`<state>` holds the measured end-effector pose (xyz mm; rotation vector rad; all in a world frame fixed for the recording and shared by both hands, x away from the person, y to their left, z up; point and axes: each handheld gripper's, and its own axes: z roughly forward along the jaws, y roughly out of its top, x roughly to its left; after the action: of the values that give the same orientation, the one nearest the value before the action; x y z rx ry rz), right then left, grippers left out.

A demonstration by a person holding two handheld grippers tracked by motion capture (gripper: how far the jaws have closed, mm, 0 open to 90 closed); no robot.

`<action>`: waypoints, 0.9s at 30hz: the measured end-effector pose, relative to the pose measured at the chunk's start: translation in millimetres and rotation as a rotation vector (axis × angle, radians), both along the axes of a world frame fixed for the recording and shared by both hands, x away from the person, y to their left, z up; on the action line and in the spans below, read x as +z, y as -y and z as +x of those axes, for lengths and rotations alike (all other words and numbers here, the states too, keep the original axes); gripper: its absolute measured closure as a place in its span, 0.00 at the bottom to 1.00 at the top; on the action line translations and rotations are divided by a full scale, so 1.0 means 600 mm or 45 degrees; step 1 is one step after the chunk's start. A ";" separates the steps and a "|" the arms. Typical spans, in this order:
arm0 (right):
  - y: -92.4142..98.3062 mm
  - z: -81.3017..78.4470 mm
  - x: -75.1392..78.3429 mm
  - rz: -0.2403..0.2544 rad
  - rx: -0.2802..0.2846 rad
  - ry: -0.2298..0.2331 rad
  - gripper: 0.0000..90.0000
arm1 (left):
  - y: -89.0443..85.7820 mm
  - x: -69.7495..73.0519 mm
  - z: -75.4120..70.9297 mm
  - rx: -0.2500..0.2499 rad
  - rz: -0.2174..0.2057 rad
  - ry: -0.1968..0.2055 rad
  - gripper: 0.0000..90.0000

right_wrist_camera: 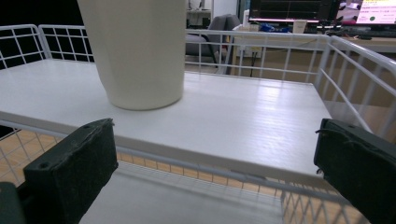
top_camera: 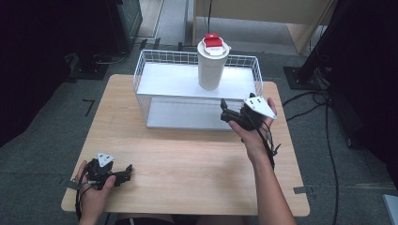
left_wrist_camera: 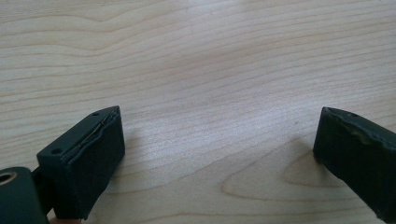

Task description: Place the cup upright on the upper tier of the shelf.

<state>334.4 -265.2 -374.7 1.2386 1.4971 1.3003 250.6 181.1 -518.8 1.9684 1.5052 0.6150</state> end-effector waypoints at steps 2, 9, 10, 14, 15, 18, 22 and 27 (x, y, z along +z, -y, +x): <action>0.009 -0.010 -0.004 0.001 -0.007 -0.001 0.00 | 0.000 0.000 0.000 -0.002 0.002 0.000 0.03; 0.038 -0.045 -0.025 0.004 -0.029 -0.020 0.00 | 0.000 0.000 0.000 -0.001 0.000 0.001 0.03; 0.040 -0.048 -0.027 0.008 -0.030 -0.024 0.00 | 0.000 0.000 0.000 -0.001 0.001 0.000 0.03; 0.054 -0.066 -0.045 0.012 -0.044 -0.043 0.00 | 0.000 0.000 0.000 -0.001 0.001 0.001 0.03; 0.057 -0.070 -0.050 0.011 -0.049 -0.044 0.00 | 0.000 0.000 0.000 0.000 -0.003 0.000 0.03; 0.068 -0.082 -0.066 0.022 -0.060 -0.065 0.00 | 0.000 0.000 0.000 -0.002 0.000 -0.002 0.03; 0.082 -0.096 -0.087 0.051 -0.069 -0.097 0.00 | 0.000 0.000 0.000 -0.001 0.000 -0.002 0.03; 0.100 -0.114 -0.111 0.048 -0.096 -0.130 0.00 | 0.000 0.000 0.000 -0.002 0.000 -0.002 0.03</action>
<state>266.0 -325.3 -441.4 1.3903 1.4880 1.2371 250.6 181.1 -518.7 1.9704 1.5048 0.6133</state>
